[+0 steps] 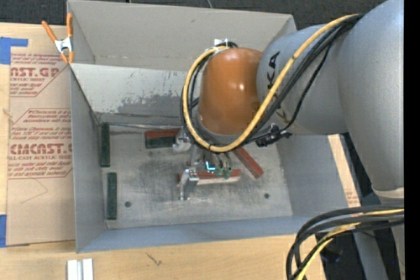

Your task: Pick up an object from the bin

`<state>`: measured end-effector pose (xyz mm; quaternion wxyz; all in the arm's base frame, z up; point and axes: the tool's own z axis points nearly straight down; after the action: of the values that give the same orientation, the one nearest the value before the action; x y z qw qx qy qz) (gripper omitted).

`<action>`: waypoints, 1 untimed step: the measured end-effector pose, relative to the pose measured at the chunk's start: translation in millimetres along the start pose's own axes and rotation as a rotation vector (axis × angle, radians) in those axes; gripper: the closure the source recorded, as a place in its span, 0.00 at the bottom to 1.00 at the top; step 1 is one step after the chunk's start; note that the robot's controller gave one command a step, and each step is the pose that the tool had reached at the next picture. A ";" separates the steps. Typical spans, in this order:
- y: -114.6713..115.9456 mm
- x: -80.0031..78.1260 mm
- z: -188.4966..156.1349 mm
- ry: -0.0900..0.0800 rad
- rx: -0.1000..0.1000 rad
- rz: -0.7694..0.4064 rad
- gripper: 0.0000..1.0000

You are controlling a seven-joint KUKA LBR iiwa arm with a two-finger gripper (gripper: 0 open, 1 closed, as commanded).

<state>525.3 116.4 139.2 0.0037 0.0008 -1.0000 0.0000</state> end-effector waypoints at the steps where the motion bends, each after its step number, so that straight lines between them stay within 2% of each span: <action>1: -0.4 -2.0 -4.2 -0.007 -0.001 0.001 0.00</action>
Offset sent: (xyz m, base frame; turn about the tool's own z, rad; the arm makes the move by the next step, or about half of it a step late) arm 0.0168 -0.0868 -0.0692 -0.2241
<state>527.3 116.0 143.5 0.0001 0.0003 -1.0000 -0.0006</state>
